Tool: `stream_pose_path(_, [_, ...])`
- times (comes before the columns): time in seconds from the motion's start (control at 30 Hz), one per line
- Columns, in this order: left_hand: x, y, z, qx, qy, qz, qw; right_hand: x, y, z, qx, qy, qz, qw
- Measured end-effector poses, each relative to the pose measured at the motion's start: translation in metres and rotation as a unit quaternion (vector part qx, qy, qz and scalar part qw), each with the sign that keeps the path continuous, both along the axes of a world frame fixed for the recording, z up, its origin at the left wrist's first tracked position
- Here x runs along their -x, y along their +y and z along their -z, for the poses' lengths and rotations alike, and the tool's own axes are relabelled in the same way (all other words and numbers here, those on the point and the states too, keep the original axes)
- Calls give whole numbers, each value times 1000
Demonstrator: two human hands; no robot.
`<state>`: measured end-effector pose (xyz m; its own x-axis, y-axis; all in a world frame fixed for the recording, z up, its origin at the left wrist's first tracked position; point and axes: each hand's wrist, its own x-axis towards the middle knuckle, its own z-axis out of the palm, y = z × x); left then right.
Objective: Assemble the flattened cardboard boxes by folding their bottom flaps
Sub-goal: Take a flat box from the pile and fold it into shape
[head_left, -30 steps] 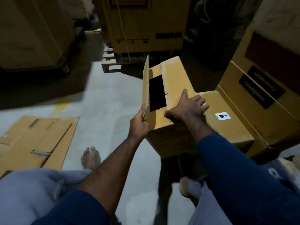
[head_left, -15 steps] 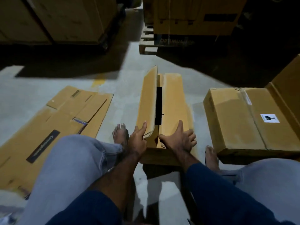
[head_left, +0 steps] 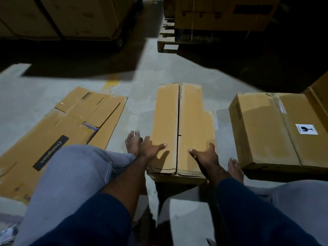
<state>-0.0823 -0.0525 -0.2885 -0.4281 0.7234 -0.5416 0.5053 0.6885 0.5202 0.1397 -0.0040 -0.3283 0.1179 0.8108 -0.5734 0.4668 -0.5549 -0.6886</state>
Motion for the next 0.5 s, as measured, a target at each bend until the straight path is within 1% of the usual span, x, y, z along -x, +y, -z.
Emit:
stream_pose_path(0.07, [9, 11, -3, 0, 15, -7, 1000, -5, 8, 1, 26, 46, 9, 999])
stream_pose_path(0.13, [14, 21, 5, 25, -6, -13, 1000, -10, 19, 6, 51, 87, -12, 995])
stream_pose_path(0.17, [18, 26, 17, 49, -46, -33, 997, -13, 23, 8, 57, 104, -19, 993])
stream_pose_path(0.23, [21, 33, 34, 65, -114, -69, 989, -14, 29, 12, 57, 131, -19, 990])
stream_pose_path(0.27, [23, 34, 40, 53, -143, -91, 984, -15, 31, 16, 60, 147, -21, 987])
stream_pose_path(0.33, [29, 39, 66, 31, -166, -102, 980, -11, 34, 21, 72, 172, -22, 982])
stream_pose_path(0.4, [25, 42, 68, 29, -172, -107, 979, -6, 35, 24, 72, 189, -25, 979])
stream_pose_path(0.5, [20, 41, 60, 37, -140, -101, 984, 1, 33, 29, 48, 186, -19, 981])
